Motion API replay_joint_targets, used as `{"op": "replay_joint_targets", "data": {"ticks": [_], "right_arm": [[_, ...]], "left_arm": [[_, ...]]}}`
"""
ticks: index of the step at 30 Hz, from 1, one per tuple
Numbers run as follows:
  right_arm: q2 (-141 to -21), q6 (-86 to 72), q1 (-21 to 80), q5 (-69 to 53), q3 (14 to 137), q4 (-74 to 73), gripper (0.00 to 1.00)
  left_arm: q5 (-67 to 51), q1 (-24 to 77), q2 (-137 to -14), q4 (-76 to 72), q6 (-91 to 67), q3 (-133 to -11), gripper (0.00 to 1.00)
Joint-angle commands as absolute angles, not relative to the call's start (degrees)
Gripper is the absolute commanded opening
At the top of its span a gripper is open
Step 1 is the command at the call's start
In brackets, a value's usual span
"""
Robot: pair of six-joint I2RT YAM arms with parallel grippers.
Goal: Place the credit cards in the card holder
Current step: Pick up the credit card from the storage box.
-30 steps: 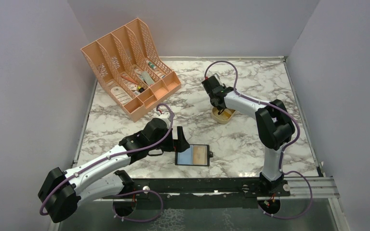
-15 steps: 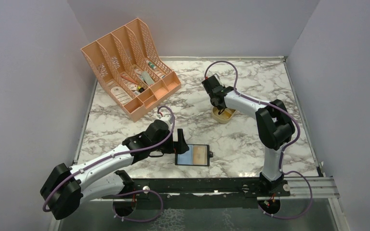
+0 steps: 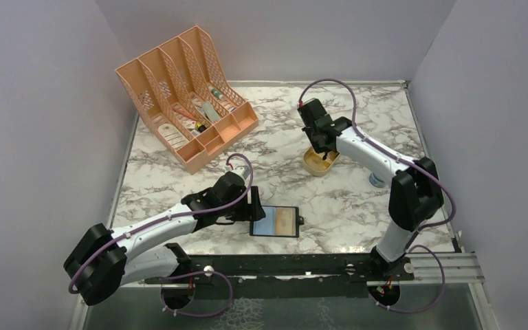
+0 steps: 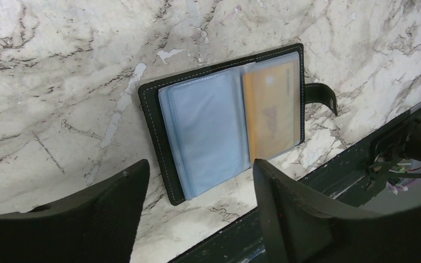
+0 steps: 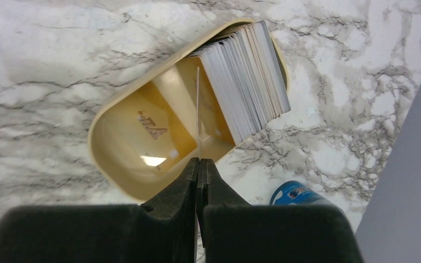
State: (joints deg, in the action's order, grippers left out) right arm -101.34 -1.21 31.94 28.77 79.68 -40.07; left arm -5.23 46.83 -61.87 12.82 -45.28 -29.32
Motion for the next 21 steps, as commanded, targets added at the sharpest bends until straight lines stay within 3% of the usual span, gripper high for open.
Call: {"op": "replay_joint_targets", "data": {"ticks": [1,12,21], "right_arm": [[-95.1,-6.0,32.5,19.8,81.0,-44.4,0.01],[-78.4,-16.5,32.6,-4.1,68.3,-38.4,0.01],[-65.2,-32.6,32.7,-26.5,50.2,-23.0,0.01]], "left_arm": [[-3.5,46.6,-63.1,13.2,-46.4,-28.7,0.66],[-3.3,46.5,-63.8,11.4,-47.4,-26.4,0.30],[-5.2,46.6,-64.8,9.1,-47.9,-25.1,0.18]]}}
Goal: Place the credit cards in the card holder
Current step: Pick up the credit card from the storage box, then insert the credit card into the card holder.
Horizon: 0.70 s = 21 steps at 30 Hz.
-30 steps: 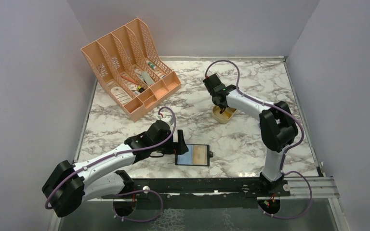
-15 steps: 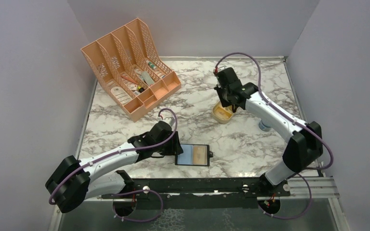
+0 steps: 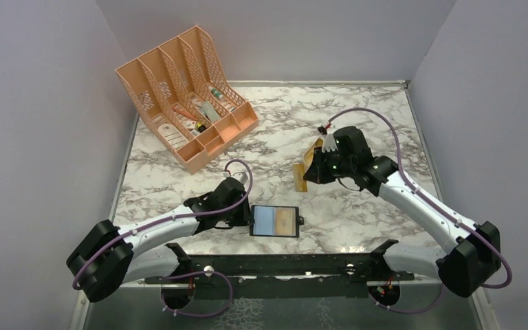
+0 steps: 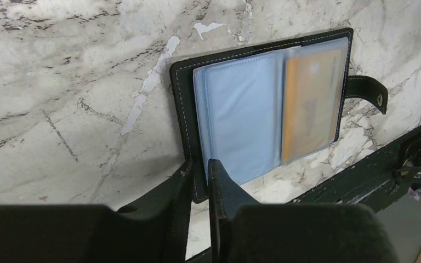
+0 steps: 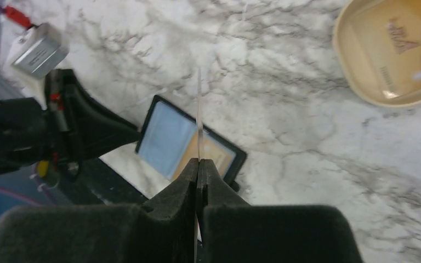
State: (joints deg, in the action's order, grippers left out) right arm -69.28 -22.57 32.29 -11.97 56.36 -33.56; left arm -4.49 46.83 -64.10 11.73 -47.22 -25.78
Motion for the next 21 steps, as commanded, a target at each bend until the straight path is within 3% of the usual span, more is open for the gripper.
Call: {"op": "replay_joint_targets", "data": {"ticks": [1,10,21], "right_arm": [[-64.4,-34.5,32.7,-28.0,48.2,-21.2,0.01],[-66.4,-41.1,33.4,-33.0,35.9,-14.3,0.01],[-74.1,-45.9,38.8,-32.0,32.4,-6.5,0.01]], "left_arm": [[-5.7,46.6,-65.0,8.6,-47.9,-25.0,0.18],[-8.5,46.6,-66.4,4.8,-49.8,-23.5,0.14],[-10.4,46.8,-67.8,0.6,-52.7,-20.7,0.12]]}}
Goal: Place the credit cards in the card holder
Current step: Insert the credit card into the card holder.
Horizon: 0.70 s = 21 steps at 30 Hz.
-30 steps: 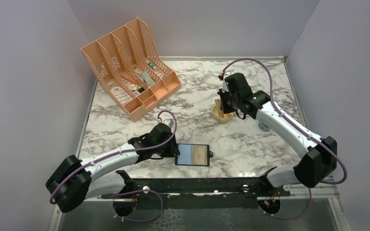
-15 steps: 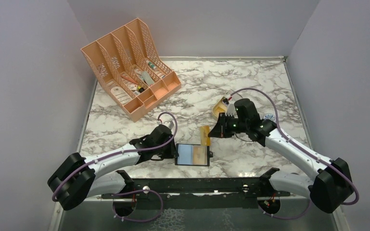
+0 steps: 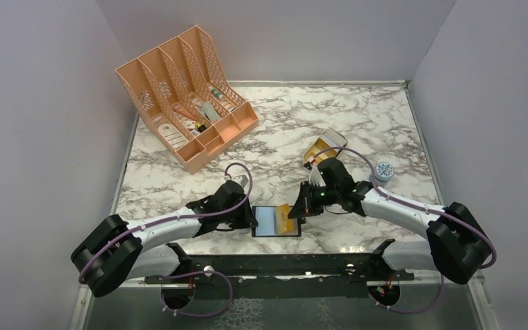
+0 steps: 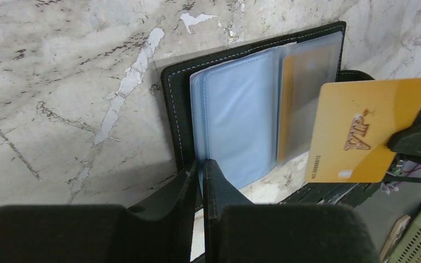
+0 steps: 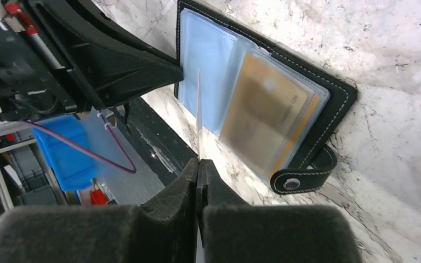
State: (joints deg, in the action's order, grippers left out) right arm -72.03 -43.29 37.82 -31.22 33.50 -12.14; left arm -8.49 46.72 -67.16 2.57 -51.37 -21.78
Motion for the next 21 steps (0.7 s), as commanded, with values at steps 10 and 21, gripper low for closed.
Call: {"op": "replay_joint_targets", "data": {"ticks": [10,21], "right_arm": [[-77.7,-45.2,38.9,-28.4,31.7,-6.7,0.01],[-80.4,-46.6,38.9,-27.8,31.3,-5.2,0.01]], "left_arm": [[-9.6,46.9,-66.8,0.8,-52.8,-19.6,0.12],[-9.3,46.9,-67.4,0.6,-52.6,-19.7,0.12]]}}
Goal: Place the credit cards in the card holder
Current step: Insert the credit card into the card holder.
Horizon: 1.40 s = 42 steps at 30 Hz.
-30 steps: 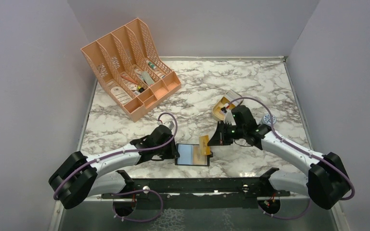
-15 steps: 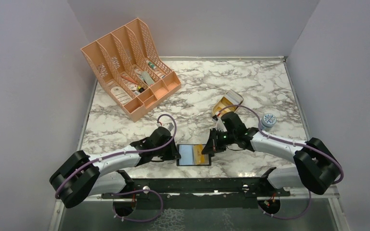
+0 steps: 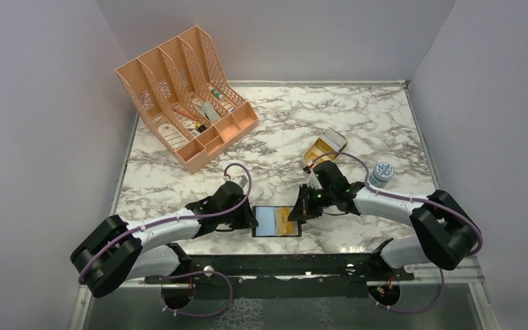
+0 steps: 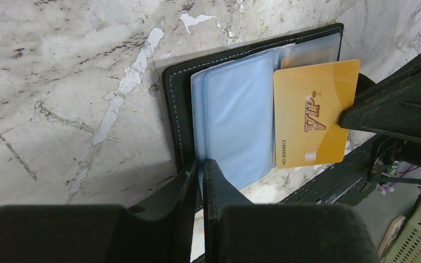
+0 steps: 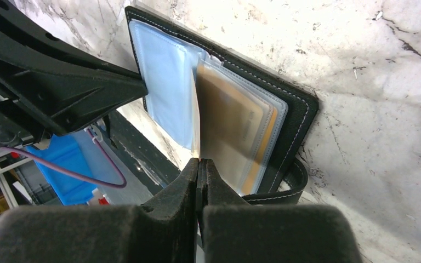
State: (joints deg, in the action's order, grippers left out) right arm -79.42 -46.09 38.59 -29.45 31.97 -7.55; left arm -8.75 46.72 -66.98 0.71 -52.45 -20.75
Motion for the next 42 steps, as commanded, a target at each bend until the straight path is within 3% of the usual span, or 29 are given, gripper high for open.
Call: {"op": "replay_joint_targets", "data": {"ticks": [1,42], "right_arm": [[-80.9,-46.7,38.9,-27.8,31.4,-5.1,0.01],[-87.5,-53.6,41.8,-26.4,29.8,5.8,0.01]], "left_arm": [[-9.2,46.9,-67.4,0.6,-52.6,-19.7,0.12],[-12.2,47.0,-65.9,-3.5,-56.3,-17.1,0.11]]}}
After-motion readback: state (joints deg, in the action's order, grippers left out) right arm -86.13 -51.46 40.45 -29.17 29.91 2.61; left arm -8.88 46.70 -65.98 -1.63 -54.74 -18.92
